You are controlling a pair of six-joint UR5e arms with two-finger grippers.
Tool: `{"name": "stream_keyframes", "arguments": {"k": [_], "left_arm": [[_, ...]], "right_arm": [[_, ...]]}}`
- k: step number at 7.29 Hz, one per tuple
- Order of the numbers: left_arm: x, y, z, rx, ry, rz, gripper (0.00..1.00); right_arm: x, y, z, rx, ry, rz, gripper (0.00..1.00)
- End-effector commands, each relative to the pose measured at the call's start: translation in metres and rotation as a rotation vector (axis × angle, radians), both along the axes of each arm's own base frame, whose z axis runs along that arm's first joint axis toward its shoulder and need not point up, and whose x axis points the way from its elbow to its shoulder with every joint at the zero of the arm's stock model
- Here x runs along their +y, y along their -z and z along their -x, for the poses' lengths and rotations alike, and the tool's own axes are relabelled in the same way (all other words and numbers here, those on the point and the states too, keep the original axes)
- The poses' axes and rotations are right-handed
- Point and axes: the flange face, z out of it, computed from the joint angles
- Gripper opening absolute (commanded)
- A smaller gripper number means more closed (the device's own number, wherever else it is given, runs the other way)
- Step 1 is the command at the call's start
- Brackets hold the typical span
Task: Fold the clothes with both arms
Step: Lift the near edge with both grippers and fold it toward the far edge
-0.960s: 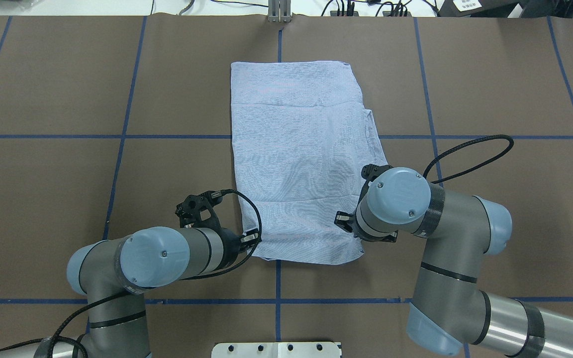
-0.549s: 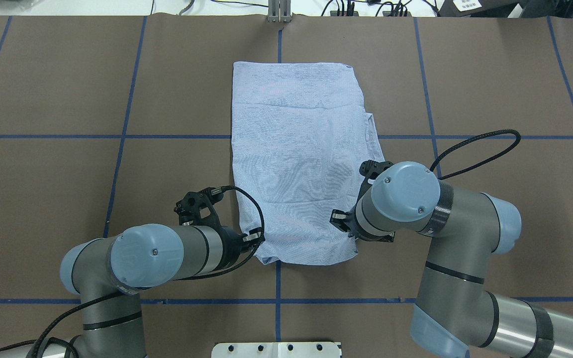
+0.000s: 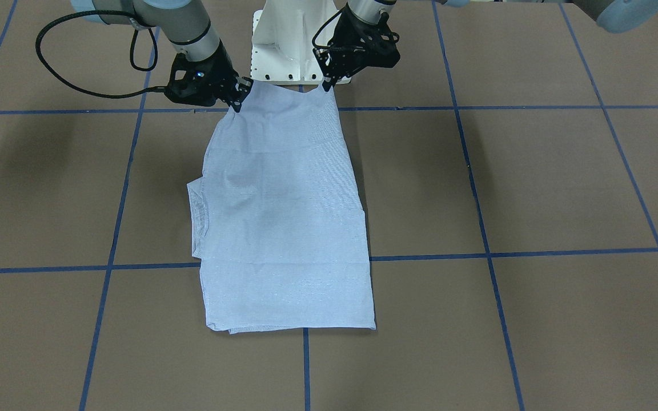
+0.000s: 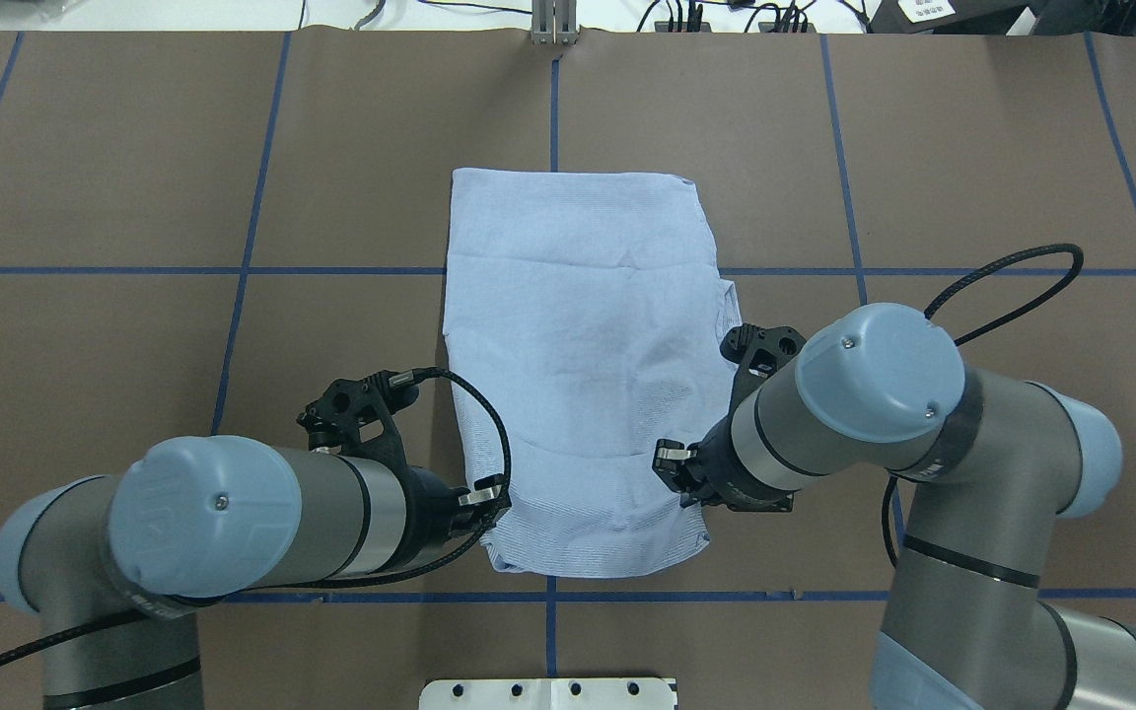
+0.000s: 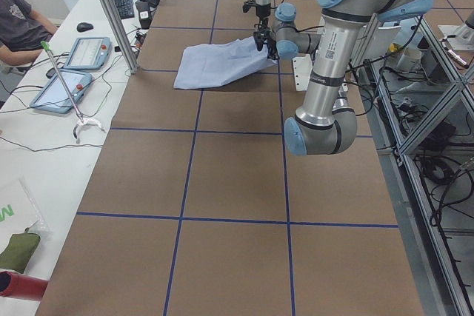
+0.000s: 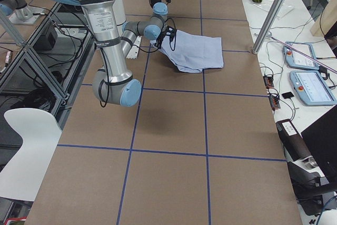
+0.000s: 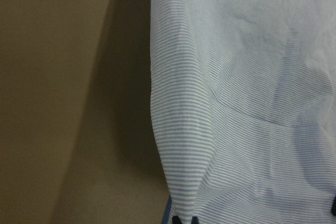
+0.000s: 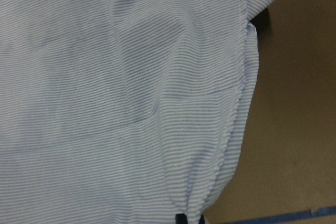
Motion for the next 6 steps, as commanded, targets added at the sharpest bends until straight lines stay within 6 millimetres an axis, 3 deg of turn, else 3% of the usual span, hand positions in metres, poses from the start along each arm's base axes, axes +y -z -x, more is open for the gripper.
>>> {"name": "stream_keyframes", "arguments": {"k": [1,3,4,6], "left_arm": [[0.016,0.019,0.034,-0.028,-0.022,0.014,0.00],[0.040,0.031,0.063,-0.058,-0.076,0.034,0.00],[0.051,0.036,0.075,-0.063,-0.098,0.037,0.00],[0.050,0.033,0.061,-0.077,-0.108,0.037,0.00]], "right_arm": [[0.024,0.022,-0.040,-0.091,0.094,0.040,0.00],[0.027,0.038,-0.065,-0.156,0.172,0.097,0.00],[0.031,0.036,-0.067,-0.163,0.216,0.134,0.00],[0.012,0.023,-0.063,-0.135,0.190,0.153,0.00]]}}
